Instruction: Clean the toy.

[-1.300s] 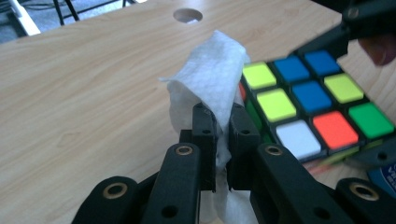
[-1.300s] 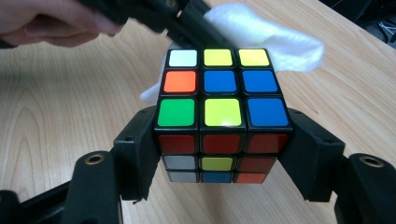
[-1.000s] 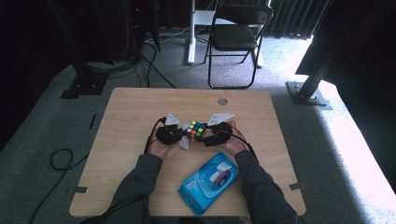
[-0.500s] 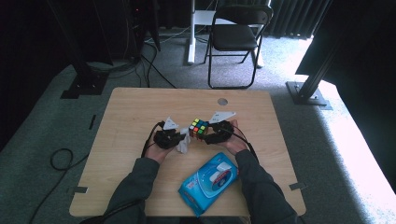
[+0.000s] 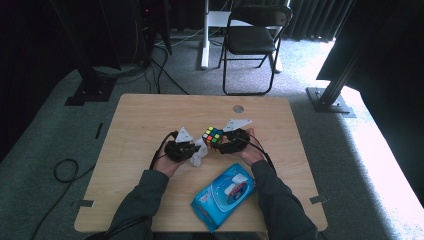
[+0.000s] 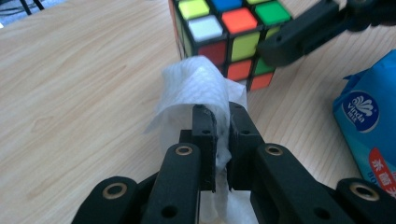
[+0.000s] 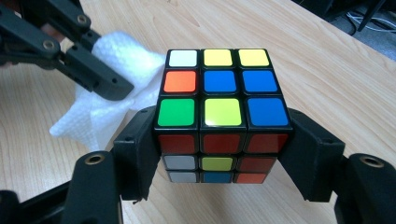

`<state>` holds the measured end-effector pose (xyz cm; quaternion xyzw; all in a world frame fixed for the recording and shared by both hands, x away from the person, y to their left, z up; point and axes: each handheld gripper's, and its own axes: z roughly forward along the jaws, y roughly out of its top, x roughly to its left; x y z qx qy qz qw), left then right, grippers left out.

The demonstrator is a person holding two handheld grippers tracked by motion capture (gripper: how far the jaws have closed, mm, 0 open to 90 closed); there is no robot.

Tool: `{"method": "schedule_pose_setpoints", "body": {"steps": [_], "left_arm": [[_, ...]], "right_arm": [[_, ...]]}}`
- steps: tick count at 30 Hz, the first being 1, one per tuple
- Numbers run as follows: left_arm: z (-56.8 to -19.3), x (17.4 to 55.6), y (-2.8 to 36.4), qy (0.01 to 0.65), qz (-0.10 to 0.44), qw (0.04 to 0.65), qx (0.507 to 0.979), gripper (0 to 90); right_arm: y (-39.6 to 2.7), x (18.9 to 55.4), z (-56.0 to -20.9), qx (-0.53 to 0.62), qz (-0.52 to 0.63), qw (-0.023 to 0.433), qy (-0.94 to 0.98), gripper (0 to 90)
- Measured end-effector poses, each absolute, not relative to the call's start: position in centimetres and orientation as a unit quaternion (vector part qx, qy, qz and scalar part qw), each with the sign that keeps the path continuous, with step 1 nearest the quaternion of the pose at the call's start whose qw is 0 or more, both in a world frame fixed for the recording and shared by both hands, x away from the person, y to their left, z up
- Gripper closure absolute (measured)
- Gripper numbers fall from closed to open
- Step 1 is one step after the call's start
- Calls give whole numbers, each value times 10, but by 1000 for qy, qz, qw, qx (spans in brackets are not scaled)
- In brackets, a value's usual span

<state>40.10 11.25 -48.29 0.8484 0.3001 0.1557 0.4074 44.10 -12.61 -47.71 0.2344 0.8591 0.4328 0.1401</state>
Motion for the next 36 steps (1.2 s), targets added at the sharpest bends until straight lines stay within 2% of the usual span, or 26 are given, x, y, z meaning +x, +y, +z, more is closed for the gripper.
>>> {"method": "schedule_pose_setpoints", "body": {"steps": [15, 30, 36], "left_arm": [[-461, 399, 105, 282, 162, 435, 840, 839], [-469, 398, 101, 281, 160, 423, 846, 839], [-482, 398, 94, 279, 152, 405, 857, 839]], "right_arm": [[-120, 440, -481, 228, 422, 132, 867, 342], [-119, 440, -482, 230, 423, 136, 866, 342], [-120, 441, -481, 234, 428, 135, 862, 342]]}}
